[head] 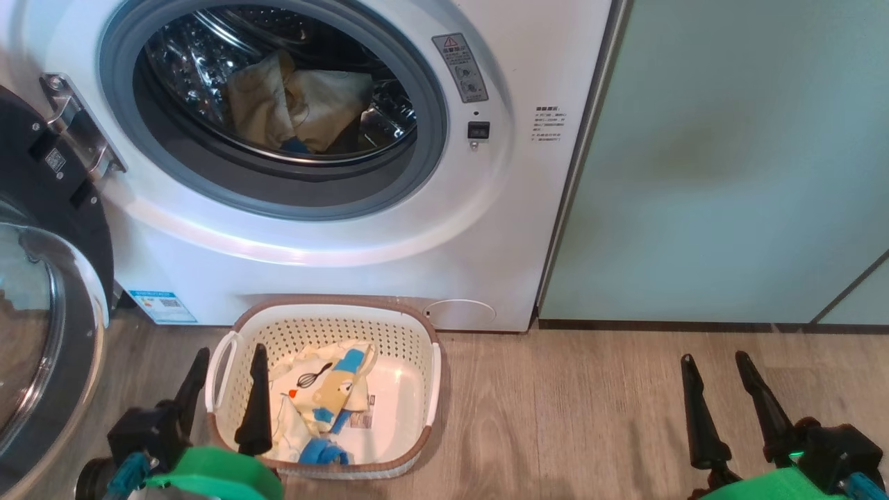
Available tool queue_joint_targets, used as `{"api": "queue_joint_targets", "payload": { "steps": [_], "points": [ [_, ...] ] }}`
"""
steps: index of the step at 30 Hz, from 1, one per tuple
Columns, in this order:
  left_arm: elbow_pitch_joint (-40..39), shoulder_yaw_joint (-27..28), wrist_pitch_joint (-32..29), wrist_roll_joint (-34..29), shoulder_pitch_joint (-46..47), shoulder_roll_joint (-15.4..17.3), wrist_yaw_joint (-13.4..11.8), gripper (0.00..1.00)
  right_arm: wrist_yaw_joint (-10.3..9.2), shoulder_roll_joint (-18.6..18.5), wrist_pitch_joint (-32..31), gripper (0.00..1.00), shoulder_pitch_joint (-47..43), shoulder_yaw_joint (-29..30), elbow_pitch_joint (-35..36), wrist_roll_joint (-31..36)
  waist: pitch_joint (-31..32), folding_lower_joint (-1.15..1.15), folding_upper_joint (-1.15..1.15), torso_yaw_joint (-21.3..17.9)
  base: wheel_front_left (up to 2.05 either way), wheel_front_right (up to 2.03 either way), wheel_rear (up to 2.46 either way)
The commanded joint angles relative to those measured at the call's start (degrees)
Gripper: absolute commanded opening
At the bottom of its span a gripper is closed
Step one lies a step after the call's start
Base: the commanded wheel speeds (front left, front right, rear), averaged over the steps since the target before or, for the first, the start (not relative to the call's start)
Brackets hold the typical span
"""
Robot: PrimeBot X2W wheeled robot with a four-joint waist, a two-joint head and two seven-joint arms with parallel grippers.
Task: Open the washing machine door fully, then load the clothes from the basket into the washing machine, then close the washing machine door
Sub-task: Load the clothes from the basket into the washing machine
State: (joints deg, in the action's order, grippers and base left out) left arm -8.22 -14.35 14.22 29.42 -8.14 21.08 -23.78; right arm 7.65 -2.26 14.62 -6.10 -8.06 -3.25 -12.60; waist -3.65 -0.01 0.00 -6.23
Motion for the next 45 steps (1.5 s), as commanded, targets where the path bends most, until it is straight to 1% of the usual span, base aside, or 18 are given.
{"api": "queue_joint_targets", "payload": {
  "steps": [1, 10, 20, 28, 35, 45],
  "points": [
    [-1.38, 2.86, 0.65, 0.03, 1.88, 0.53, 0.12, 1.0, -0.16, -0.62, 0.38, 1.0, 0.97, -1.45, 1.71, -0.11, 0.05, 0.01, 0.0, 0.0, 0.0, 0.0, 0.0],
    [-1.35, 3.47, 0.71, 0.01, 1.53, -0.3, 0.37, 1.0, -0.16, -0.62, 0.38, 1.0, 0.94, -1.23, 1.57, 0.04, 0.2, 0.01, 0.0, 0.15, 0.0, 0.0, 0.0],
    [-0.33, 3.39, 0.74, -0.08, 2.19, -1.06, 1.21, 1.0, -0.16, -0.62, 0.38, 1.0, 1.52, -1.08, 1.46, 0.25, -0.23, 0.01, 0.0, 0.22, 0.0, 0.0, 0.0],
    [1.94, 2.59, 0.4, 0.02, 4.15, -0.92, 2.26, 1.0, -0.16, -0.62, 0.38, 1.0, 2.17, -1.62, 1.72, 0.42, -1.39, 0.01, 0.0, -0.03, 0.0, 0.0, 0.0],
    [6.63, 1.06, -0.12, 0.49, 8.62, -1.2, 4.59, 1.0, -0.16, -0.62, 0.38, 1.0, 3.8, -1.8, 2.46, 0.5, -5.17, 0.01, 0.0, -0.69, 0.0, 0.0, 0.0],
    [20.75, -1.26, -0.21, 1.11, 19.1, -1.92, 10.16, 1.0, -0.16, -0.62, 0.38, 1.0, 8.31, -1.7, 4.04, 0.04, -15.85, 0.01, 0.0, -3.64, 0.0, 0.0, 0.0]
  ]
}}
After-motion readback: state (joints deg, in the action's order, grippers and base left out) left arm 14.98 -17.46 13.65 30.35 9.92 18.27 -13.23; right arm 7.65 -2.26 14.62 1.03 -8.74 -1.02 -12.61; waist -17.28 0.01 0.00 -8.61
